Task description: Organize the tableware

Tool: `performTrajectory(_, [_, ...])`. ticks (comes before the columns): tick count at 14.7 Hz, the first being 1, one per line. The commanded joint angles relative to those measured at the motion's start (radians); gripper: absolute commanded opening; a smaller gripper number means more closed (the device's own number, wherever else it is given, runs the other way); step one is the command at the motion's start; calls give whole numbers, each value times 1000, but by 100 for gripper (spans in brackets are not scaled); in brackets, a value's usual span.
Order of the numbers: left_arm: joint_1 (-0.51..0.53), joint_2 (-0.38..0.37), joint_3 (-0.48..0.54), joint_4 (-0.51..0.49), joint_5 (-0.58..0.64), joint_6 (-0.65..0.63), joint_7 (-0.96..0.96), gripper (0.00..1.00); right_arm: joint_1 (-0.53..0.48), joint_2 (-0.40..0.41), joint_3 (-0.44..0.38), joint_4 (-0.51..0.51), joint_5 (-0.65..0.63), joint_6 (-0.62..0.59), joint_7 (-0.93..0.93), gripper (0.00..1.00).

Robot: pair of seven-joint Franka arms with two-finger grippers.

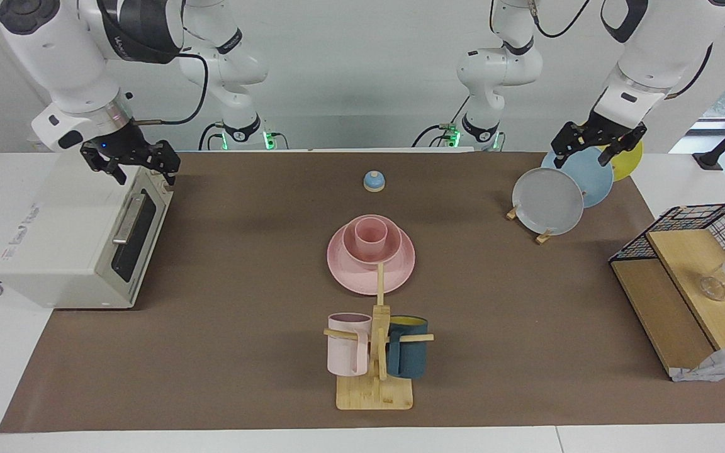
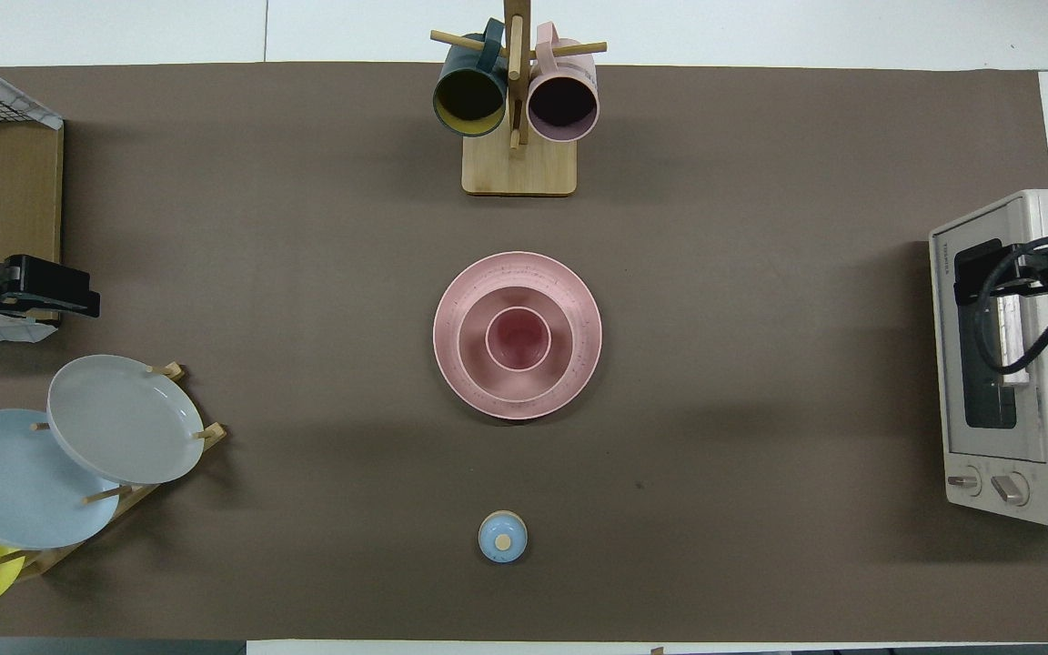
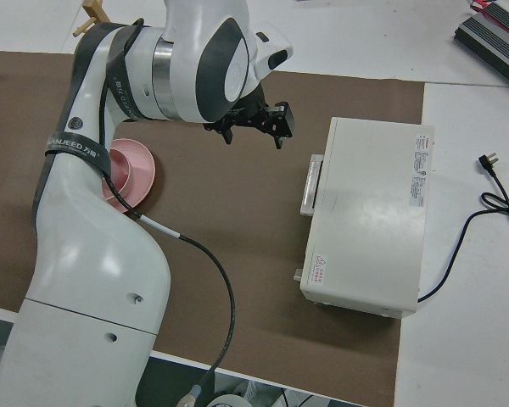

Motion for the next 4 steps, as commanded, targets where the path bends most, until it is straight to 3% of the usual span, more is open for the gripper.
performTrajectory(1, [27, -1, -16, -2, -19, -2, 17, 100, -10, -3, 5, -1, 33, -13, 5, 100])
performTrajectory(4, [20, -3, -16, -4, -17, -5, 16, 100, -11, -3, 5, -1, 33, -13, 3, 100])
